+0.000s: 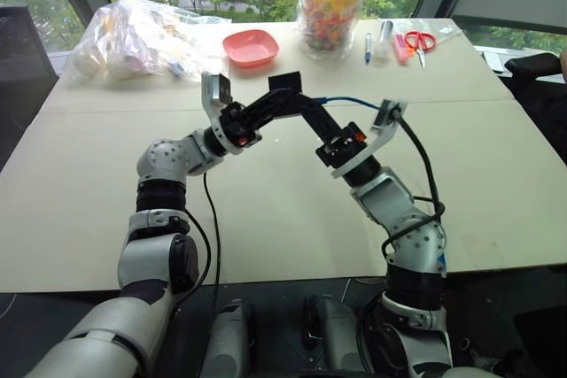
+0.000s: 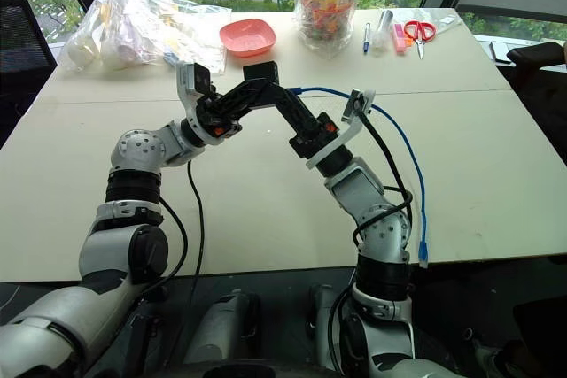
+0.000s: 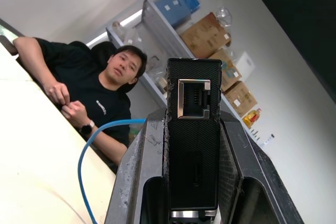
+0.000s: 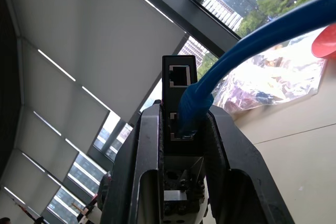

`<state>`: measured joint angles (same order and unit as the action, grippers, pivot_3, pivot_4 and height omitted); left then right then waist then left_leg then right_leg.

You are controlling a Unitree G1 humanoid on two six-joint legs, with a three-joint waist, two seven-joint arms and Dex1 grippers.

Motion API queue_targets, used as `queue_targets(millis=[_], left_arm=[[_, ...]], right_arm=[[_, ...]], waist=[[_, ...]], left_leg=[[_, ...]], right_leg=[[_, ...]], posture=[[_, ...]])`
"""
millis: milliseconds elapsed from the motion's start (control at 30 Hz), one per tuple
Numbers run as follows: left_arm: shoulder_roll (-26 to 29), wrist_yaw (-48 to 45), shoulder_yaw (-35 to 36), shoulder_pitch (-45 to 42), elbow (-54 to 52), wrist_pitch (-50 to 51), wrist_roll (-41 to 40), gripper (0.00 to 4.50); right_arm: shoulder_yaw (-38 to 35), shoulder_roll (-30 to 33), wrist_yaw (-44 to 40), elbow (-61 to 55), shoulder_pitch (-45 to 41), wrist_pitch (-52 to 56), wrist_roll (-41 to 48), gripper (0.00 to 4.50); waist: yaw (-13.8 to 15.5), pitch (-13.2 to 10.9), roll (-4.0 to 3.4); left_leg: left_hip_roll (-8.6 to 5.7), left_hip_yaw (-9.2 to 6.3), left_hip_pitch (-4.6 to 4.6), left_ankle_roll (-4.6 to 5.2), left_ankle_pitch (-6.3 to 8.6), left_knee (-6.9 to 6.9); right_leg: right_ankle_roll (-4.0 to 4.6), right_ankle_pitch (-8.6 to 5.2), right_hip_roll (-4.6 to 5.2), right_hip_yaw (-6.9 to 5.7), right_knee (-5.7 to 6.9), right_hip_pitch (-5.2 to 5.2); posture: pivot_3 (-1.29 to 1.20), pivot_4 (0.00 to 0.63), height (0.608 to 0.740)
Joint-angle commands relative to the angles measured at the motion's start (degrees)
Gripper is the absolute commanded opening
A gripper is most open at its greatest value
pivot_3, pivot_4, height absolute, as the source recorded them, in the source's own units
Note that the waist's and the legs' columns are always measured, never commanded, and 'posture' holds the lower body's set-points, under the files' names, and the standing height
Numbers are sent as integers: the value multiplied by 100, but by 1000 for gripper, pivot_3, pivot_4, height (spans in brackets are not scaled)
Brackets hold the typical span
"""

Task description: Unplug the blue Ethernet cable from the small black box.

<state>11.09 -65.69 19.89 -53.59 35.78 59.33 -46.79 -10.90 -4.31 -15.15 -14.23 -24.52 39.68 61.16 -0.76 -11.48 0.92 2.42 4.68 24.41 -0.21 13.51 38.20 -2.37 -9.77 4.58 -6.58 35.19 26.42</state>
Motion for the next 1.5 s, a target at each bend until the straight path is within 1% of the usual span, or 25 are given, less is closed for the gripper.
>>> queue_targets(millis=[33,67,133,167,233,367,767,867,900,933,1000,1067,1167,1300,1333,1400,1500], left_arm=[[14,35,16,-19,-181,-9,-156,521],[17,37,13,-19,-180,-13,-159,521],[19,49,16,-18,-180,-15,-167,521],[19,56,17,-17,-182,-17,-170,521],[26,69,25,-13,-186,-15,-179,521],[50,82,43,-23,-158,-18,-189,521],[32,82,4,-3,-181,-12,-186,521],[28,80,-12,-2,-180,-24,-171,521],[27,85,-12,-4,-175,-27,-168,521],[27,91,-10,-5,-172,-30,-169,521],[26,109,-8,-6,-165,-44,-174,521],[27,118,-20,-2,-147,-77,-160,521],[41,130,-35,2,-112,-134,-126,521],[177,159,-14,21,-71,-246,-75,521],[243,172,22,15,-38,-276,-73,521],[551,184,169,2,62,-369,-57,521],[865,198,301,-1,162,-483,-65,521]], right_arm=[[87,79,-22,-105,39,-120,-68,896],[104,107,-31,-87,49,-138,-103,1456],[144,210,-81,-76,63,-157,-176,2274],[152,251,-86,-74,66,-162,-203,2872],[135,345,-58,-46,81,-244,-322,3886],[96,447,-85,58,94,-426,-519,3886],[97,406,-169,85,127,-560,-450,3886],[140,367,-198,108,117,-589,-465,3084],[151,355,-207,112,115,-597,-462,2536],[158,349,-214,115,116,-603,-460,2108],[180,331,-224,121,123,-597,-448,971],[197,313,-228,121,127,-584,-422,72],[206,312,-221,122,123,-571,-387,23],[-29,467,-115,217,66,-602,-347,23],[-131,579,-111,266,38,-598,-334,23],[-533,1134,-123,544,-164,-603,-379,23],[-916,1768,-167,946,-467,-627,-369,23]], waist=[[0,0,0],[0,0,0],[2,0,0],[2,0,0],[1,0,0],[2,0,0],[1,0,0],[1,0,0],[0,0,0],[-1,0,0],[0,0,0],[1,0,0],[7,0,0],[5,0,0],[4,0,0],[1,0,0],[6,-1,-1]], left_leg=[[0,0,0,0,0,0],[0,0,0,0,0,0],[0,0,0,0,0,0],[-1,0,0,0,0,0],[-1,0,1,0,0,0],[-1,0,0,0,0,0],[-1,0,1,0,0,-1],[0,0,1,0,0,-1],[0,0,1,0,0,-1],[0,0,0,0,0,-2],[0,0,0,0,0,-2],[0,0,0,0,0,-2],[0,-1,1,0,0,-2],[0,-1,2,0,1,-2],[0,-1,2,0,1,-2],[0,0,2,0,1,-2],[-1,1,3,0,1,0]], right_leg=[[0,0,0,0,0,0],[0,0,0,0,0,0],[0,0,0,0,0,0],[0,0,0,0,-1,0],[0,0,0,0,-1,0],[0,-1,0,0,-1,1],[0,-1,0,-1,-2,1],[0,-1,-1,0,-2,1],[0,-1,0,0,-2,1],[0,-1,-1,-1,-2,1],[0,-1,-1,-1,-2,1],[0,-1,0,0,-2,1],[0,-1,0,-1,-3,1],[0,-1,1,-1,-5,1],[0,-1,1,-1,-5,1],[0,-1,1,-1,-5,1],[1,0,3,-1,-6,1]], posture=[[0,150,740],[0,150,740],[0,150,740],[0,150,740],[0,150,740],[0,150,740],[0,150,740],[0,150,740],[0,150,740],[0,150,740],[0,150,740],[0,150,740],[0,150,740],[0,150,740],[0,150,740],[0,150,740],[0,150,740]])
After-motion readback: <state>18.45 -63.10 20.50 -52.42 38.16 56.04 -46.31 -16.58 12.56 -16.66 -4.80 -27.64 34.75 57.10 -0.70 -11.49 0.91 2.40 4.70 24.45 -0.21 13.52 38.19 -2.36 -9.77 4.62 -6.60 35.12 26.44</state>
